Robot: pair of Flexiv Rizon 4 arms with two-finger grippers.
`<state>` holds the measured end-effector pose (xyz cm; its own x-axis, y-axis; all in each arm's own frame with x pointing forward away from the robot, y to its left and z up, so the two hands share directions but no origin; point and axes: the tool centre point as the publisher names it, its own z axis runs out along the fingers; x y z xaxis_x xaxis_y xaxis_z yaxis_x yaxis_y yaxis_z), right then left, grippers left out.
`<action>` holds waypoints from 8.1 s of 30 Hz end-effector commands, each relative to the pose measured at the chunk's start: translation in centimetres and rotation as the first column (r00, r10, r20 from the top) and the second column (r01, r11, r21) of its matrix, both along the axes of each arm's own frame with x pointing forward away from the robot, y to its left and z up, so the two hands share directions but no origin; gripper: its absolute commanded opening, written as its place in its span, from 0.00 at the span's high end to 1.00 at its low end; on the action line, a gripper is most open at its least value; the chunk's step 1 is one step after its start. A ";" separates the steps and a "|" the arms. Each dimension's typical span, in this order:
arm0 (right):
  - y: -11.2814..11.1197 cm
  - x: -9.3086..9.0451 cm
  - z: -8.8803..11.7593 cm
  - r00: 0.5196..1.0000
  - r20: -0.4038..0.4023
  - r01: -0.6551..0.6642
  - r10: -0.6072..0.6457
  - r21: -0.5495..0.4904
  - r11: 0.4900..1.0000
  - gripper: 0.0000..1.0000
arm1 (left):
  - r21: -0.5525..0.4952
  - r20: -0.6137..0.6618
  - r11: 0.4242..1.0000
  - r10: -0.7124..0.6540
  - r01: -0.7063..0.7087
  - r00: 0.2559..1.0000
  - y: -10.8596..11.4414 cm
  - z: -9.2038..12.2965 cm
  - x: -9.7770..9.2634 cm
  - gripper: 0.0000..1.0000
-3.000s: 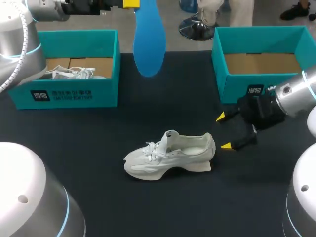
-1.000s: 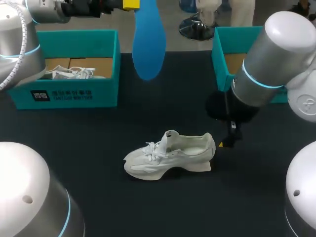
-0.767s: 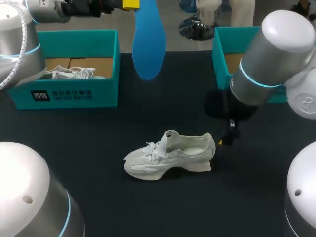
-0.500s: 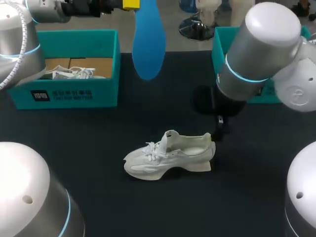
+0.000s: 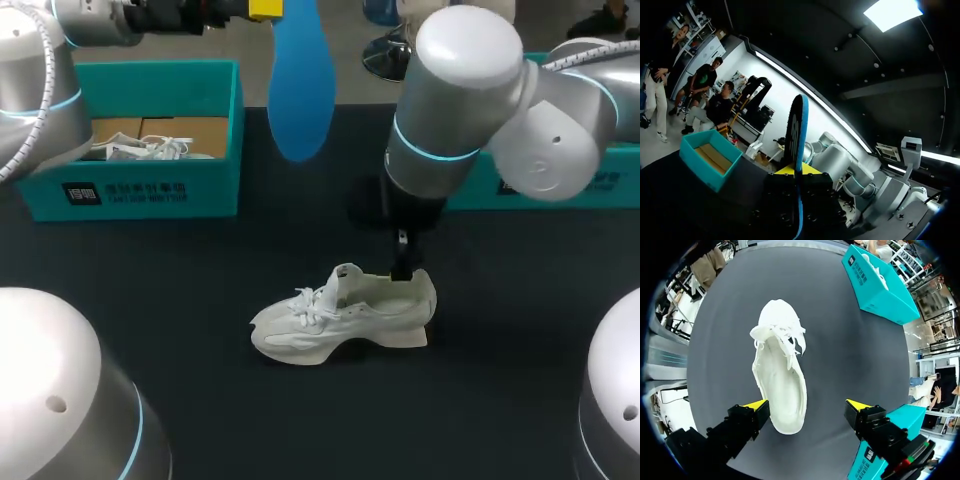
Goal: Take the shoe out of the shoebox, open the shoe tongue, remove and reinsert the insole, then place the shoe into the shoebox
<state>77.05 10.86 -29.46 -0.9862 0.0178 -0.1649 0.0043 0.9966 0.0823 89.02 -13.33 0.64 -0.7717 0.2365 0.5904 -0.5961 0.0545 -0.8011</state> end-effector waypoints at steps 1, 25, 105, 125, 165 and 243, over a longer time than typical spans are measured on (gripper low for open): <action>1.2 0.8 -2.0 1.000 -0.015 0.017 -0.018 -0.043 0.999 0.00 | 0.000 0.001 1.000 -0.002 0.002 1.000 0.0 0.0 0.1 1.00; 0.7 1.3 -8.0 0.997 -0.075 0.010 -0.016 -0.078 0.997 1.00 | 0.000 0.001 1.000 -0.002 0.002 1.000 0.0 0.0 0.1 1.00; -3.0 2.5 -0.1 0.968 -0.240 -0.058 0.070 0.058 0.997 1.00 | 0.000 0.001 1.000 -0.002 0.002 1.000 0.0 0.0 0.1 1.00; -4.9 1.4 0.5 0.790 -0.326 0.524 -0.519 -0.080 0.848 1.00 | 0.000 0.001 1.000 -0.002 0.002 1.000 0.0 0.0 0.1 1.00; -4.1 -2.1 0.4 0.466 -0.450 0.858 -0.762 0.018 0.514 1.00 | 0.000 0.001 1.000 -0.002 0.002 1.000 0.0 0.0 0.1 1.00; 2.9 -10.6 -7.5 0.023 -0.571 0.999 -0.820 0.051 -0.007 0.00 | 0.000 0.001 1.000 -0.002 0.002 1.000 0.0 0.0 0.1 1.00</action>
